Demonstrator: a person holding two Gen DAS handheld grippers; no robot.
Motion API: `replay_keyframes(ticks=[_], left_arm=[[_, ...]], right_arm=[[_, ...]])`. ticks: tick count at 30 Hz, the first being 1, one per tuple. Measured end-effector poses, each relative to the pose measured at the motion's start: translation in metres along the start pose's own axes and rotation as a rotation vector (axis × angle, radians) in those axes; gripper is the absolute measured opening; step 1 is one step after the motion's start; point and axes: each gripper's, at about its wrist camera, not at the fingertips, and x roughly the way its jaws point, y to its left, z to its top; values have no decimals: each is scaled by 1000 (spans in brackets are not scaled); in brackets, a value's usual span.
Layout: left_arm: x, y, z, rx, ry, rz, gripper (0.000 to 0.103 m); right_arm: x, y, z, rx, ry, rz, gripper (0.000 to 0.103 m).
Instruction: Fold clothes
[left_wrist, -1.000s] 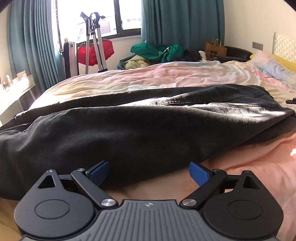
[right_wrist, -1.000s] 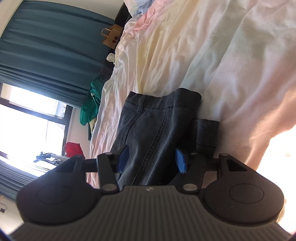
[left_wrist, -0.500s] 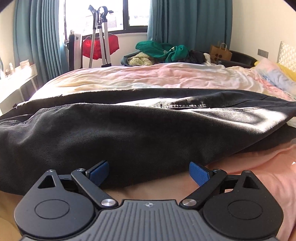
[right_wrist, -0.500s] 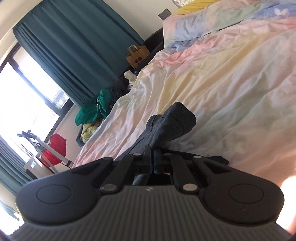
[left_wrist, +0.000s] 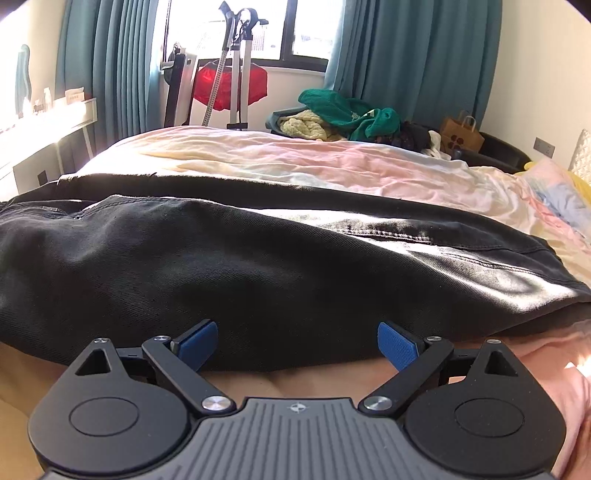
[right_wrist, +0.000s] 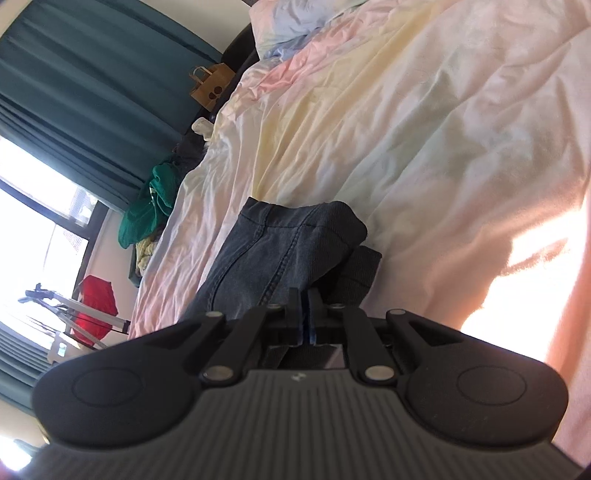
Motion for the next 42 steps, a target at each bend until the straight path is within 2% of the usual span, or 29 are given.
replay_keyframes(ticks=[2,4,5,6,8,13,18,23,30,34,35,37,41,42], left_arm=[[-2,2,0,-23,1,4,95],[-5,5,0,-50,-3,9,95],[-7,7,0,-63,-6,11,95],[-8,8,1,-76,-8,13,95],[-11,13,1,-108,-11,16,95],[-14,26,3,-207,-14,14,95],[-7,34,4,-261,0,4,95],[-1,33,2,-260,12,3,95],[1,31,1,-265,19,-8,95],[0,31,1,-273,17,-14,96],[0,31,2,-277,15,-15,96],[-1,31,2,-284,13,-17,96],[1,32,3,-287,15,-18,96],[1,32,3,-288,15,-18,96]], right_arm=[[-1,-11,0,81,27,30,12],[-2,-23,0,165,44,59,39],[-3,-28,-1,207,41,74,64],[-2,-32,-1,239,43,94,72],[3,-38,-2,279,56,117,72],[23,-37,-1,276,124,173,72],[35,-29,4,221,114,247,72],[47,-28,5,184,153,203,70],[61,-24,6,134,184,204,72],[60,-13,13,163,123,375,73],[58,-8,13,139,114,379,73],[55,1,12,82,100,373,73],[73,-10,7,96,207,244,71],[75,-13,7,108,208,221,70]])
